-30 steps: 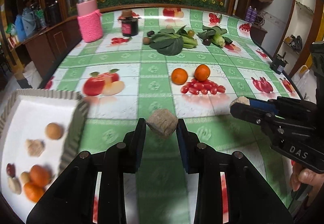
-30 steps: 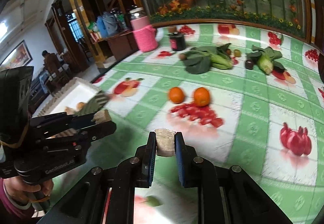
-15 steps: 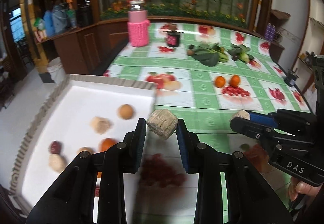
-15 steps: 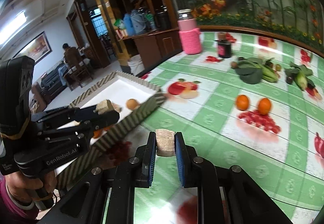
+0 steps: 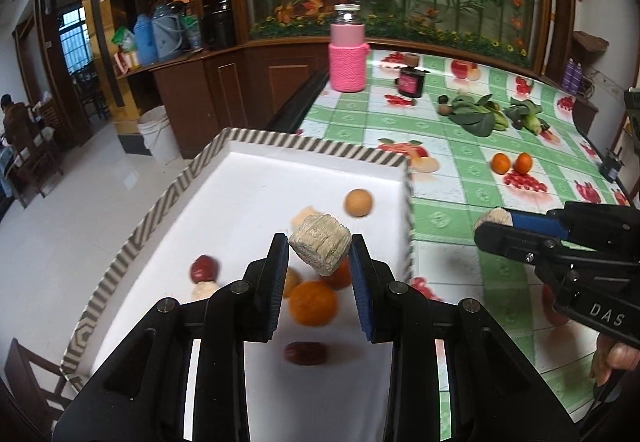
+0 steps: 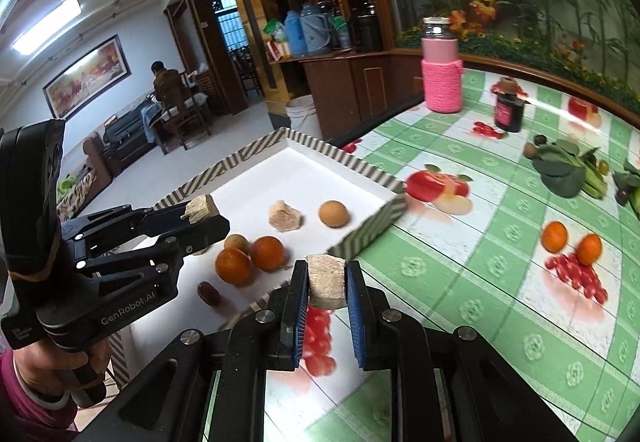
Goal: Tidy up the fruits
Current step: 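Carry both beige cubes into the white tray and open both grippers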
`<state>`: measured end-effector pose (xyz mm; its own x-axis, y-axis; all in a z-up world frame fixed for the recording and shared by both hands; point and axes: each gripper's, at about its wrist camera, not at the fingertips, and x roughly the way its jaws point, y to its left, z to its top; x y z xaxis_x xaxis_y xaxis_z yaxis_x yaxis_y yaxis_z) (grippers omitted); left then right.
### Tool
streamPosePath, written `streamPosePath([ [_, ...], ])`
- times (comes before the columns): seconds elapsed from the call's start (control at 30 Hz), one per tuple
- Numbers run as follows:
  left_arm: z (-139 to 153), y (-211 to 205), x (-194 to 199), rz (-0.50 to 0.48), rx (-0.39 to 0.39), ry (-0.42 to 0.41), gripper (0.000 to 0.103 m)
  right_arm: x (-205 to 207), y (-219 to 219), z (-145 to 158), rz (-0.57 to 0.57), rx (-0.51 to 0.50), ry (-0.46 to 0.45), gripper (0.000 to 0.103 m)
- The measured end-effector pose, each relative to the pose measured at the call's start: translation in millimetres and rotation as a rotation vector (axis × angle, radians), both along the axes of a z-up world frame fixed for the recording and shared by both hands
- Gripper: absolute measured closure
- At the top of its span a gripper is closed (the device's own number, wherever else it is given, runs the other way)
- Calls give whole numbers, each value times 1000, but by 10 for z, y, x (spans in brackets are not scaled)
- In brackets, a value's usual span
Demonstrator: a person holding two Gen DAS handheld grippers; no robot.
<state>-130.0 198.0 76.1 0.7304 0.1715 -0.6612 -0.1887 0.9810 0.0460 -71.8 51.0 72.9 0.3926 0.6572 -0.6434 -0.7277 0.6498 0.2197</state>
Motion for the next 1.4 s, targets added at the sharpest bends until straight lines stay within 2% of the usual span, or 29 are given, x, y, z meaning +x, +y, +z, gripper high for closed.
streamPosePath([
  [0.3, -117, 232, -85, 45, -2, 25, 73, 26, 296, -48, 56, -30, 8, 85],
  [0.57, -164, 377, -199, 44, -47, 52, 73, 55, 563, -98, 100, -74, 8, 85],
  [0.87, -233, 491, -250, 47, -74, 86, 73, 272, 878, -185, 115, -148, 8, 85],
  [1.07, -313, 513, -233, 42, -83, 119, 73, 395, 1087, -375, 125, -210, 38, 85],
  [1.27, -367, 555, -202, 55, -91, 144, 73, 423, 1065, -411, 101, -194, 37, 82],
  [1.3, -370, 563, -200, 58, -90, 146, 72, 418, 1056, -404, 101, -193, 37, 82],
  [1.4, -357, 569, -196, 71, -94, 147, 59, 405, 999, -358, 94, -173, 33, 81],
])
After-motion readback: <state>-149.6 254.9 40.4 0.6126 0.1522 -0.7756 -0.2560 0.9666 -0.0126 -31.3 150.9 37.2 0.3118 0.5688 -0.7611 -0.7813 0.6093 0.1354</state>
